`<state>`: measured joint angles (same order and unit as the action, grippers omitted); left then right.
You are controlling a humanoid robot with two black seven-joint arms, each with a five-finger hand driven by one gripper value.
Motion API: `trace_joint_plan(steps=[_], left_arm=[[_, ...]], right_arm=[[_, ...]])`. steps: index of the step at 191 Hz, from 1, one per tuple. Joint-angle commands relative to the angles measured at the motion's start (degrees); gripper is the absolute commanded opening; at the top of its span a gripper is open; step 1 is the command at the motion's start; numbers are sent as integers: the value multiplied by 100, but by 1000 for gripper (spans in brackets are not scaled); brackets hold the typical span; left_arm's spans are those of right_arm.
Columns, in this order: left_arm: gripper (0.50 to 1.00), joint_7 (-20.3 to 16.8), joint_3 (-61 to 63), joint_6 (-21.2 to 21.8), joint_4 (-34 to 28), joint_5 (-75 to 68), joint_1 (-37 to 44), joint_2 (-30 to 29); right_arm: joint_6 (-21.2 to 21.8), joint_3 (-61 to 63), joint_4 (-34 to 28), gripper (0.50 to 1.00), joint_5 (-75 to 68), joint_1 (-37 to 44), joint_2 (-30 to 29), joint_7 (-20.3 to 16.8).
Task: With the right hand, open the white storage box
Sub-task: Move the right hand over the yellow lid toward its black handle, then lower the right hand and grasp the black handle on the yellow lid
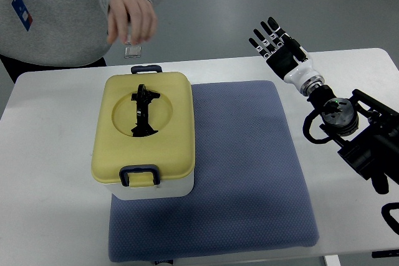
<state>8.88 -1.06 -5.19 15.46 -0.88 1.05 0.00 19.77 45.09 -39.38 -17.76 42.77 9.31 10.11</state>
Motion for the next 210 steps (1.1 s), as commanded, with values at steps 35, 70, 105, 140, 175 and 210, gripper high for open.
trace_joint_plan(steps=[35, 70, 105, 140, 175, 210], left_arm=[[1000, 0, -9, 18, 10, 0, 0, 0], [1000, 0, -9, 18, 1, 0, 0, 0], [1000, 0, 0, 18, 36, 0, 0, 0], [1000, 0, -9, 0, 45, 0, -9, 0], [1000, 0, -17, 0, 19, 0, -9, 0], [1000, 0, -17, 0, -8, 9, 0, 0]], right_arm=[[1, -88, 0, 944, 256, 56, 9, -26], [88, -114, -17, 944, 2152, 328, 79, -96], [660, -510, -193, 944, 4914, 1093, 387, -431], [1523, -1160, -1002, 944, 7515, 2174, 923, -501], [1523, -1784, -1802, 944, 8535, 3387, 1055, -518], [1523, -1854, -2302, 944, 8623, 4089, 756, -518]])
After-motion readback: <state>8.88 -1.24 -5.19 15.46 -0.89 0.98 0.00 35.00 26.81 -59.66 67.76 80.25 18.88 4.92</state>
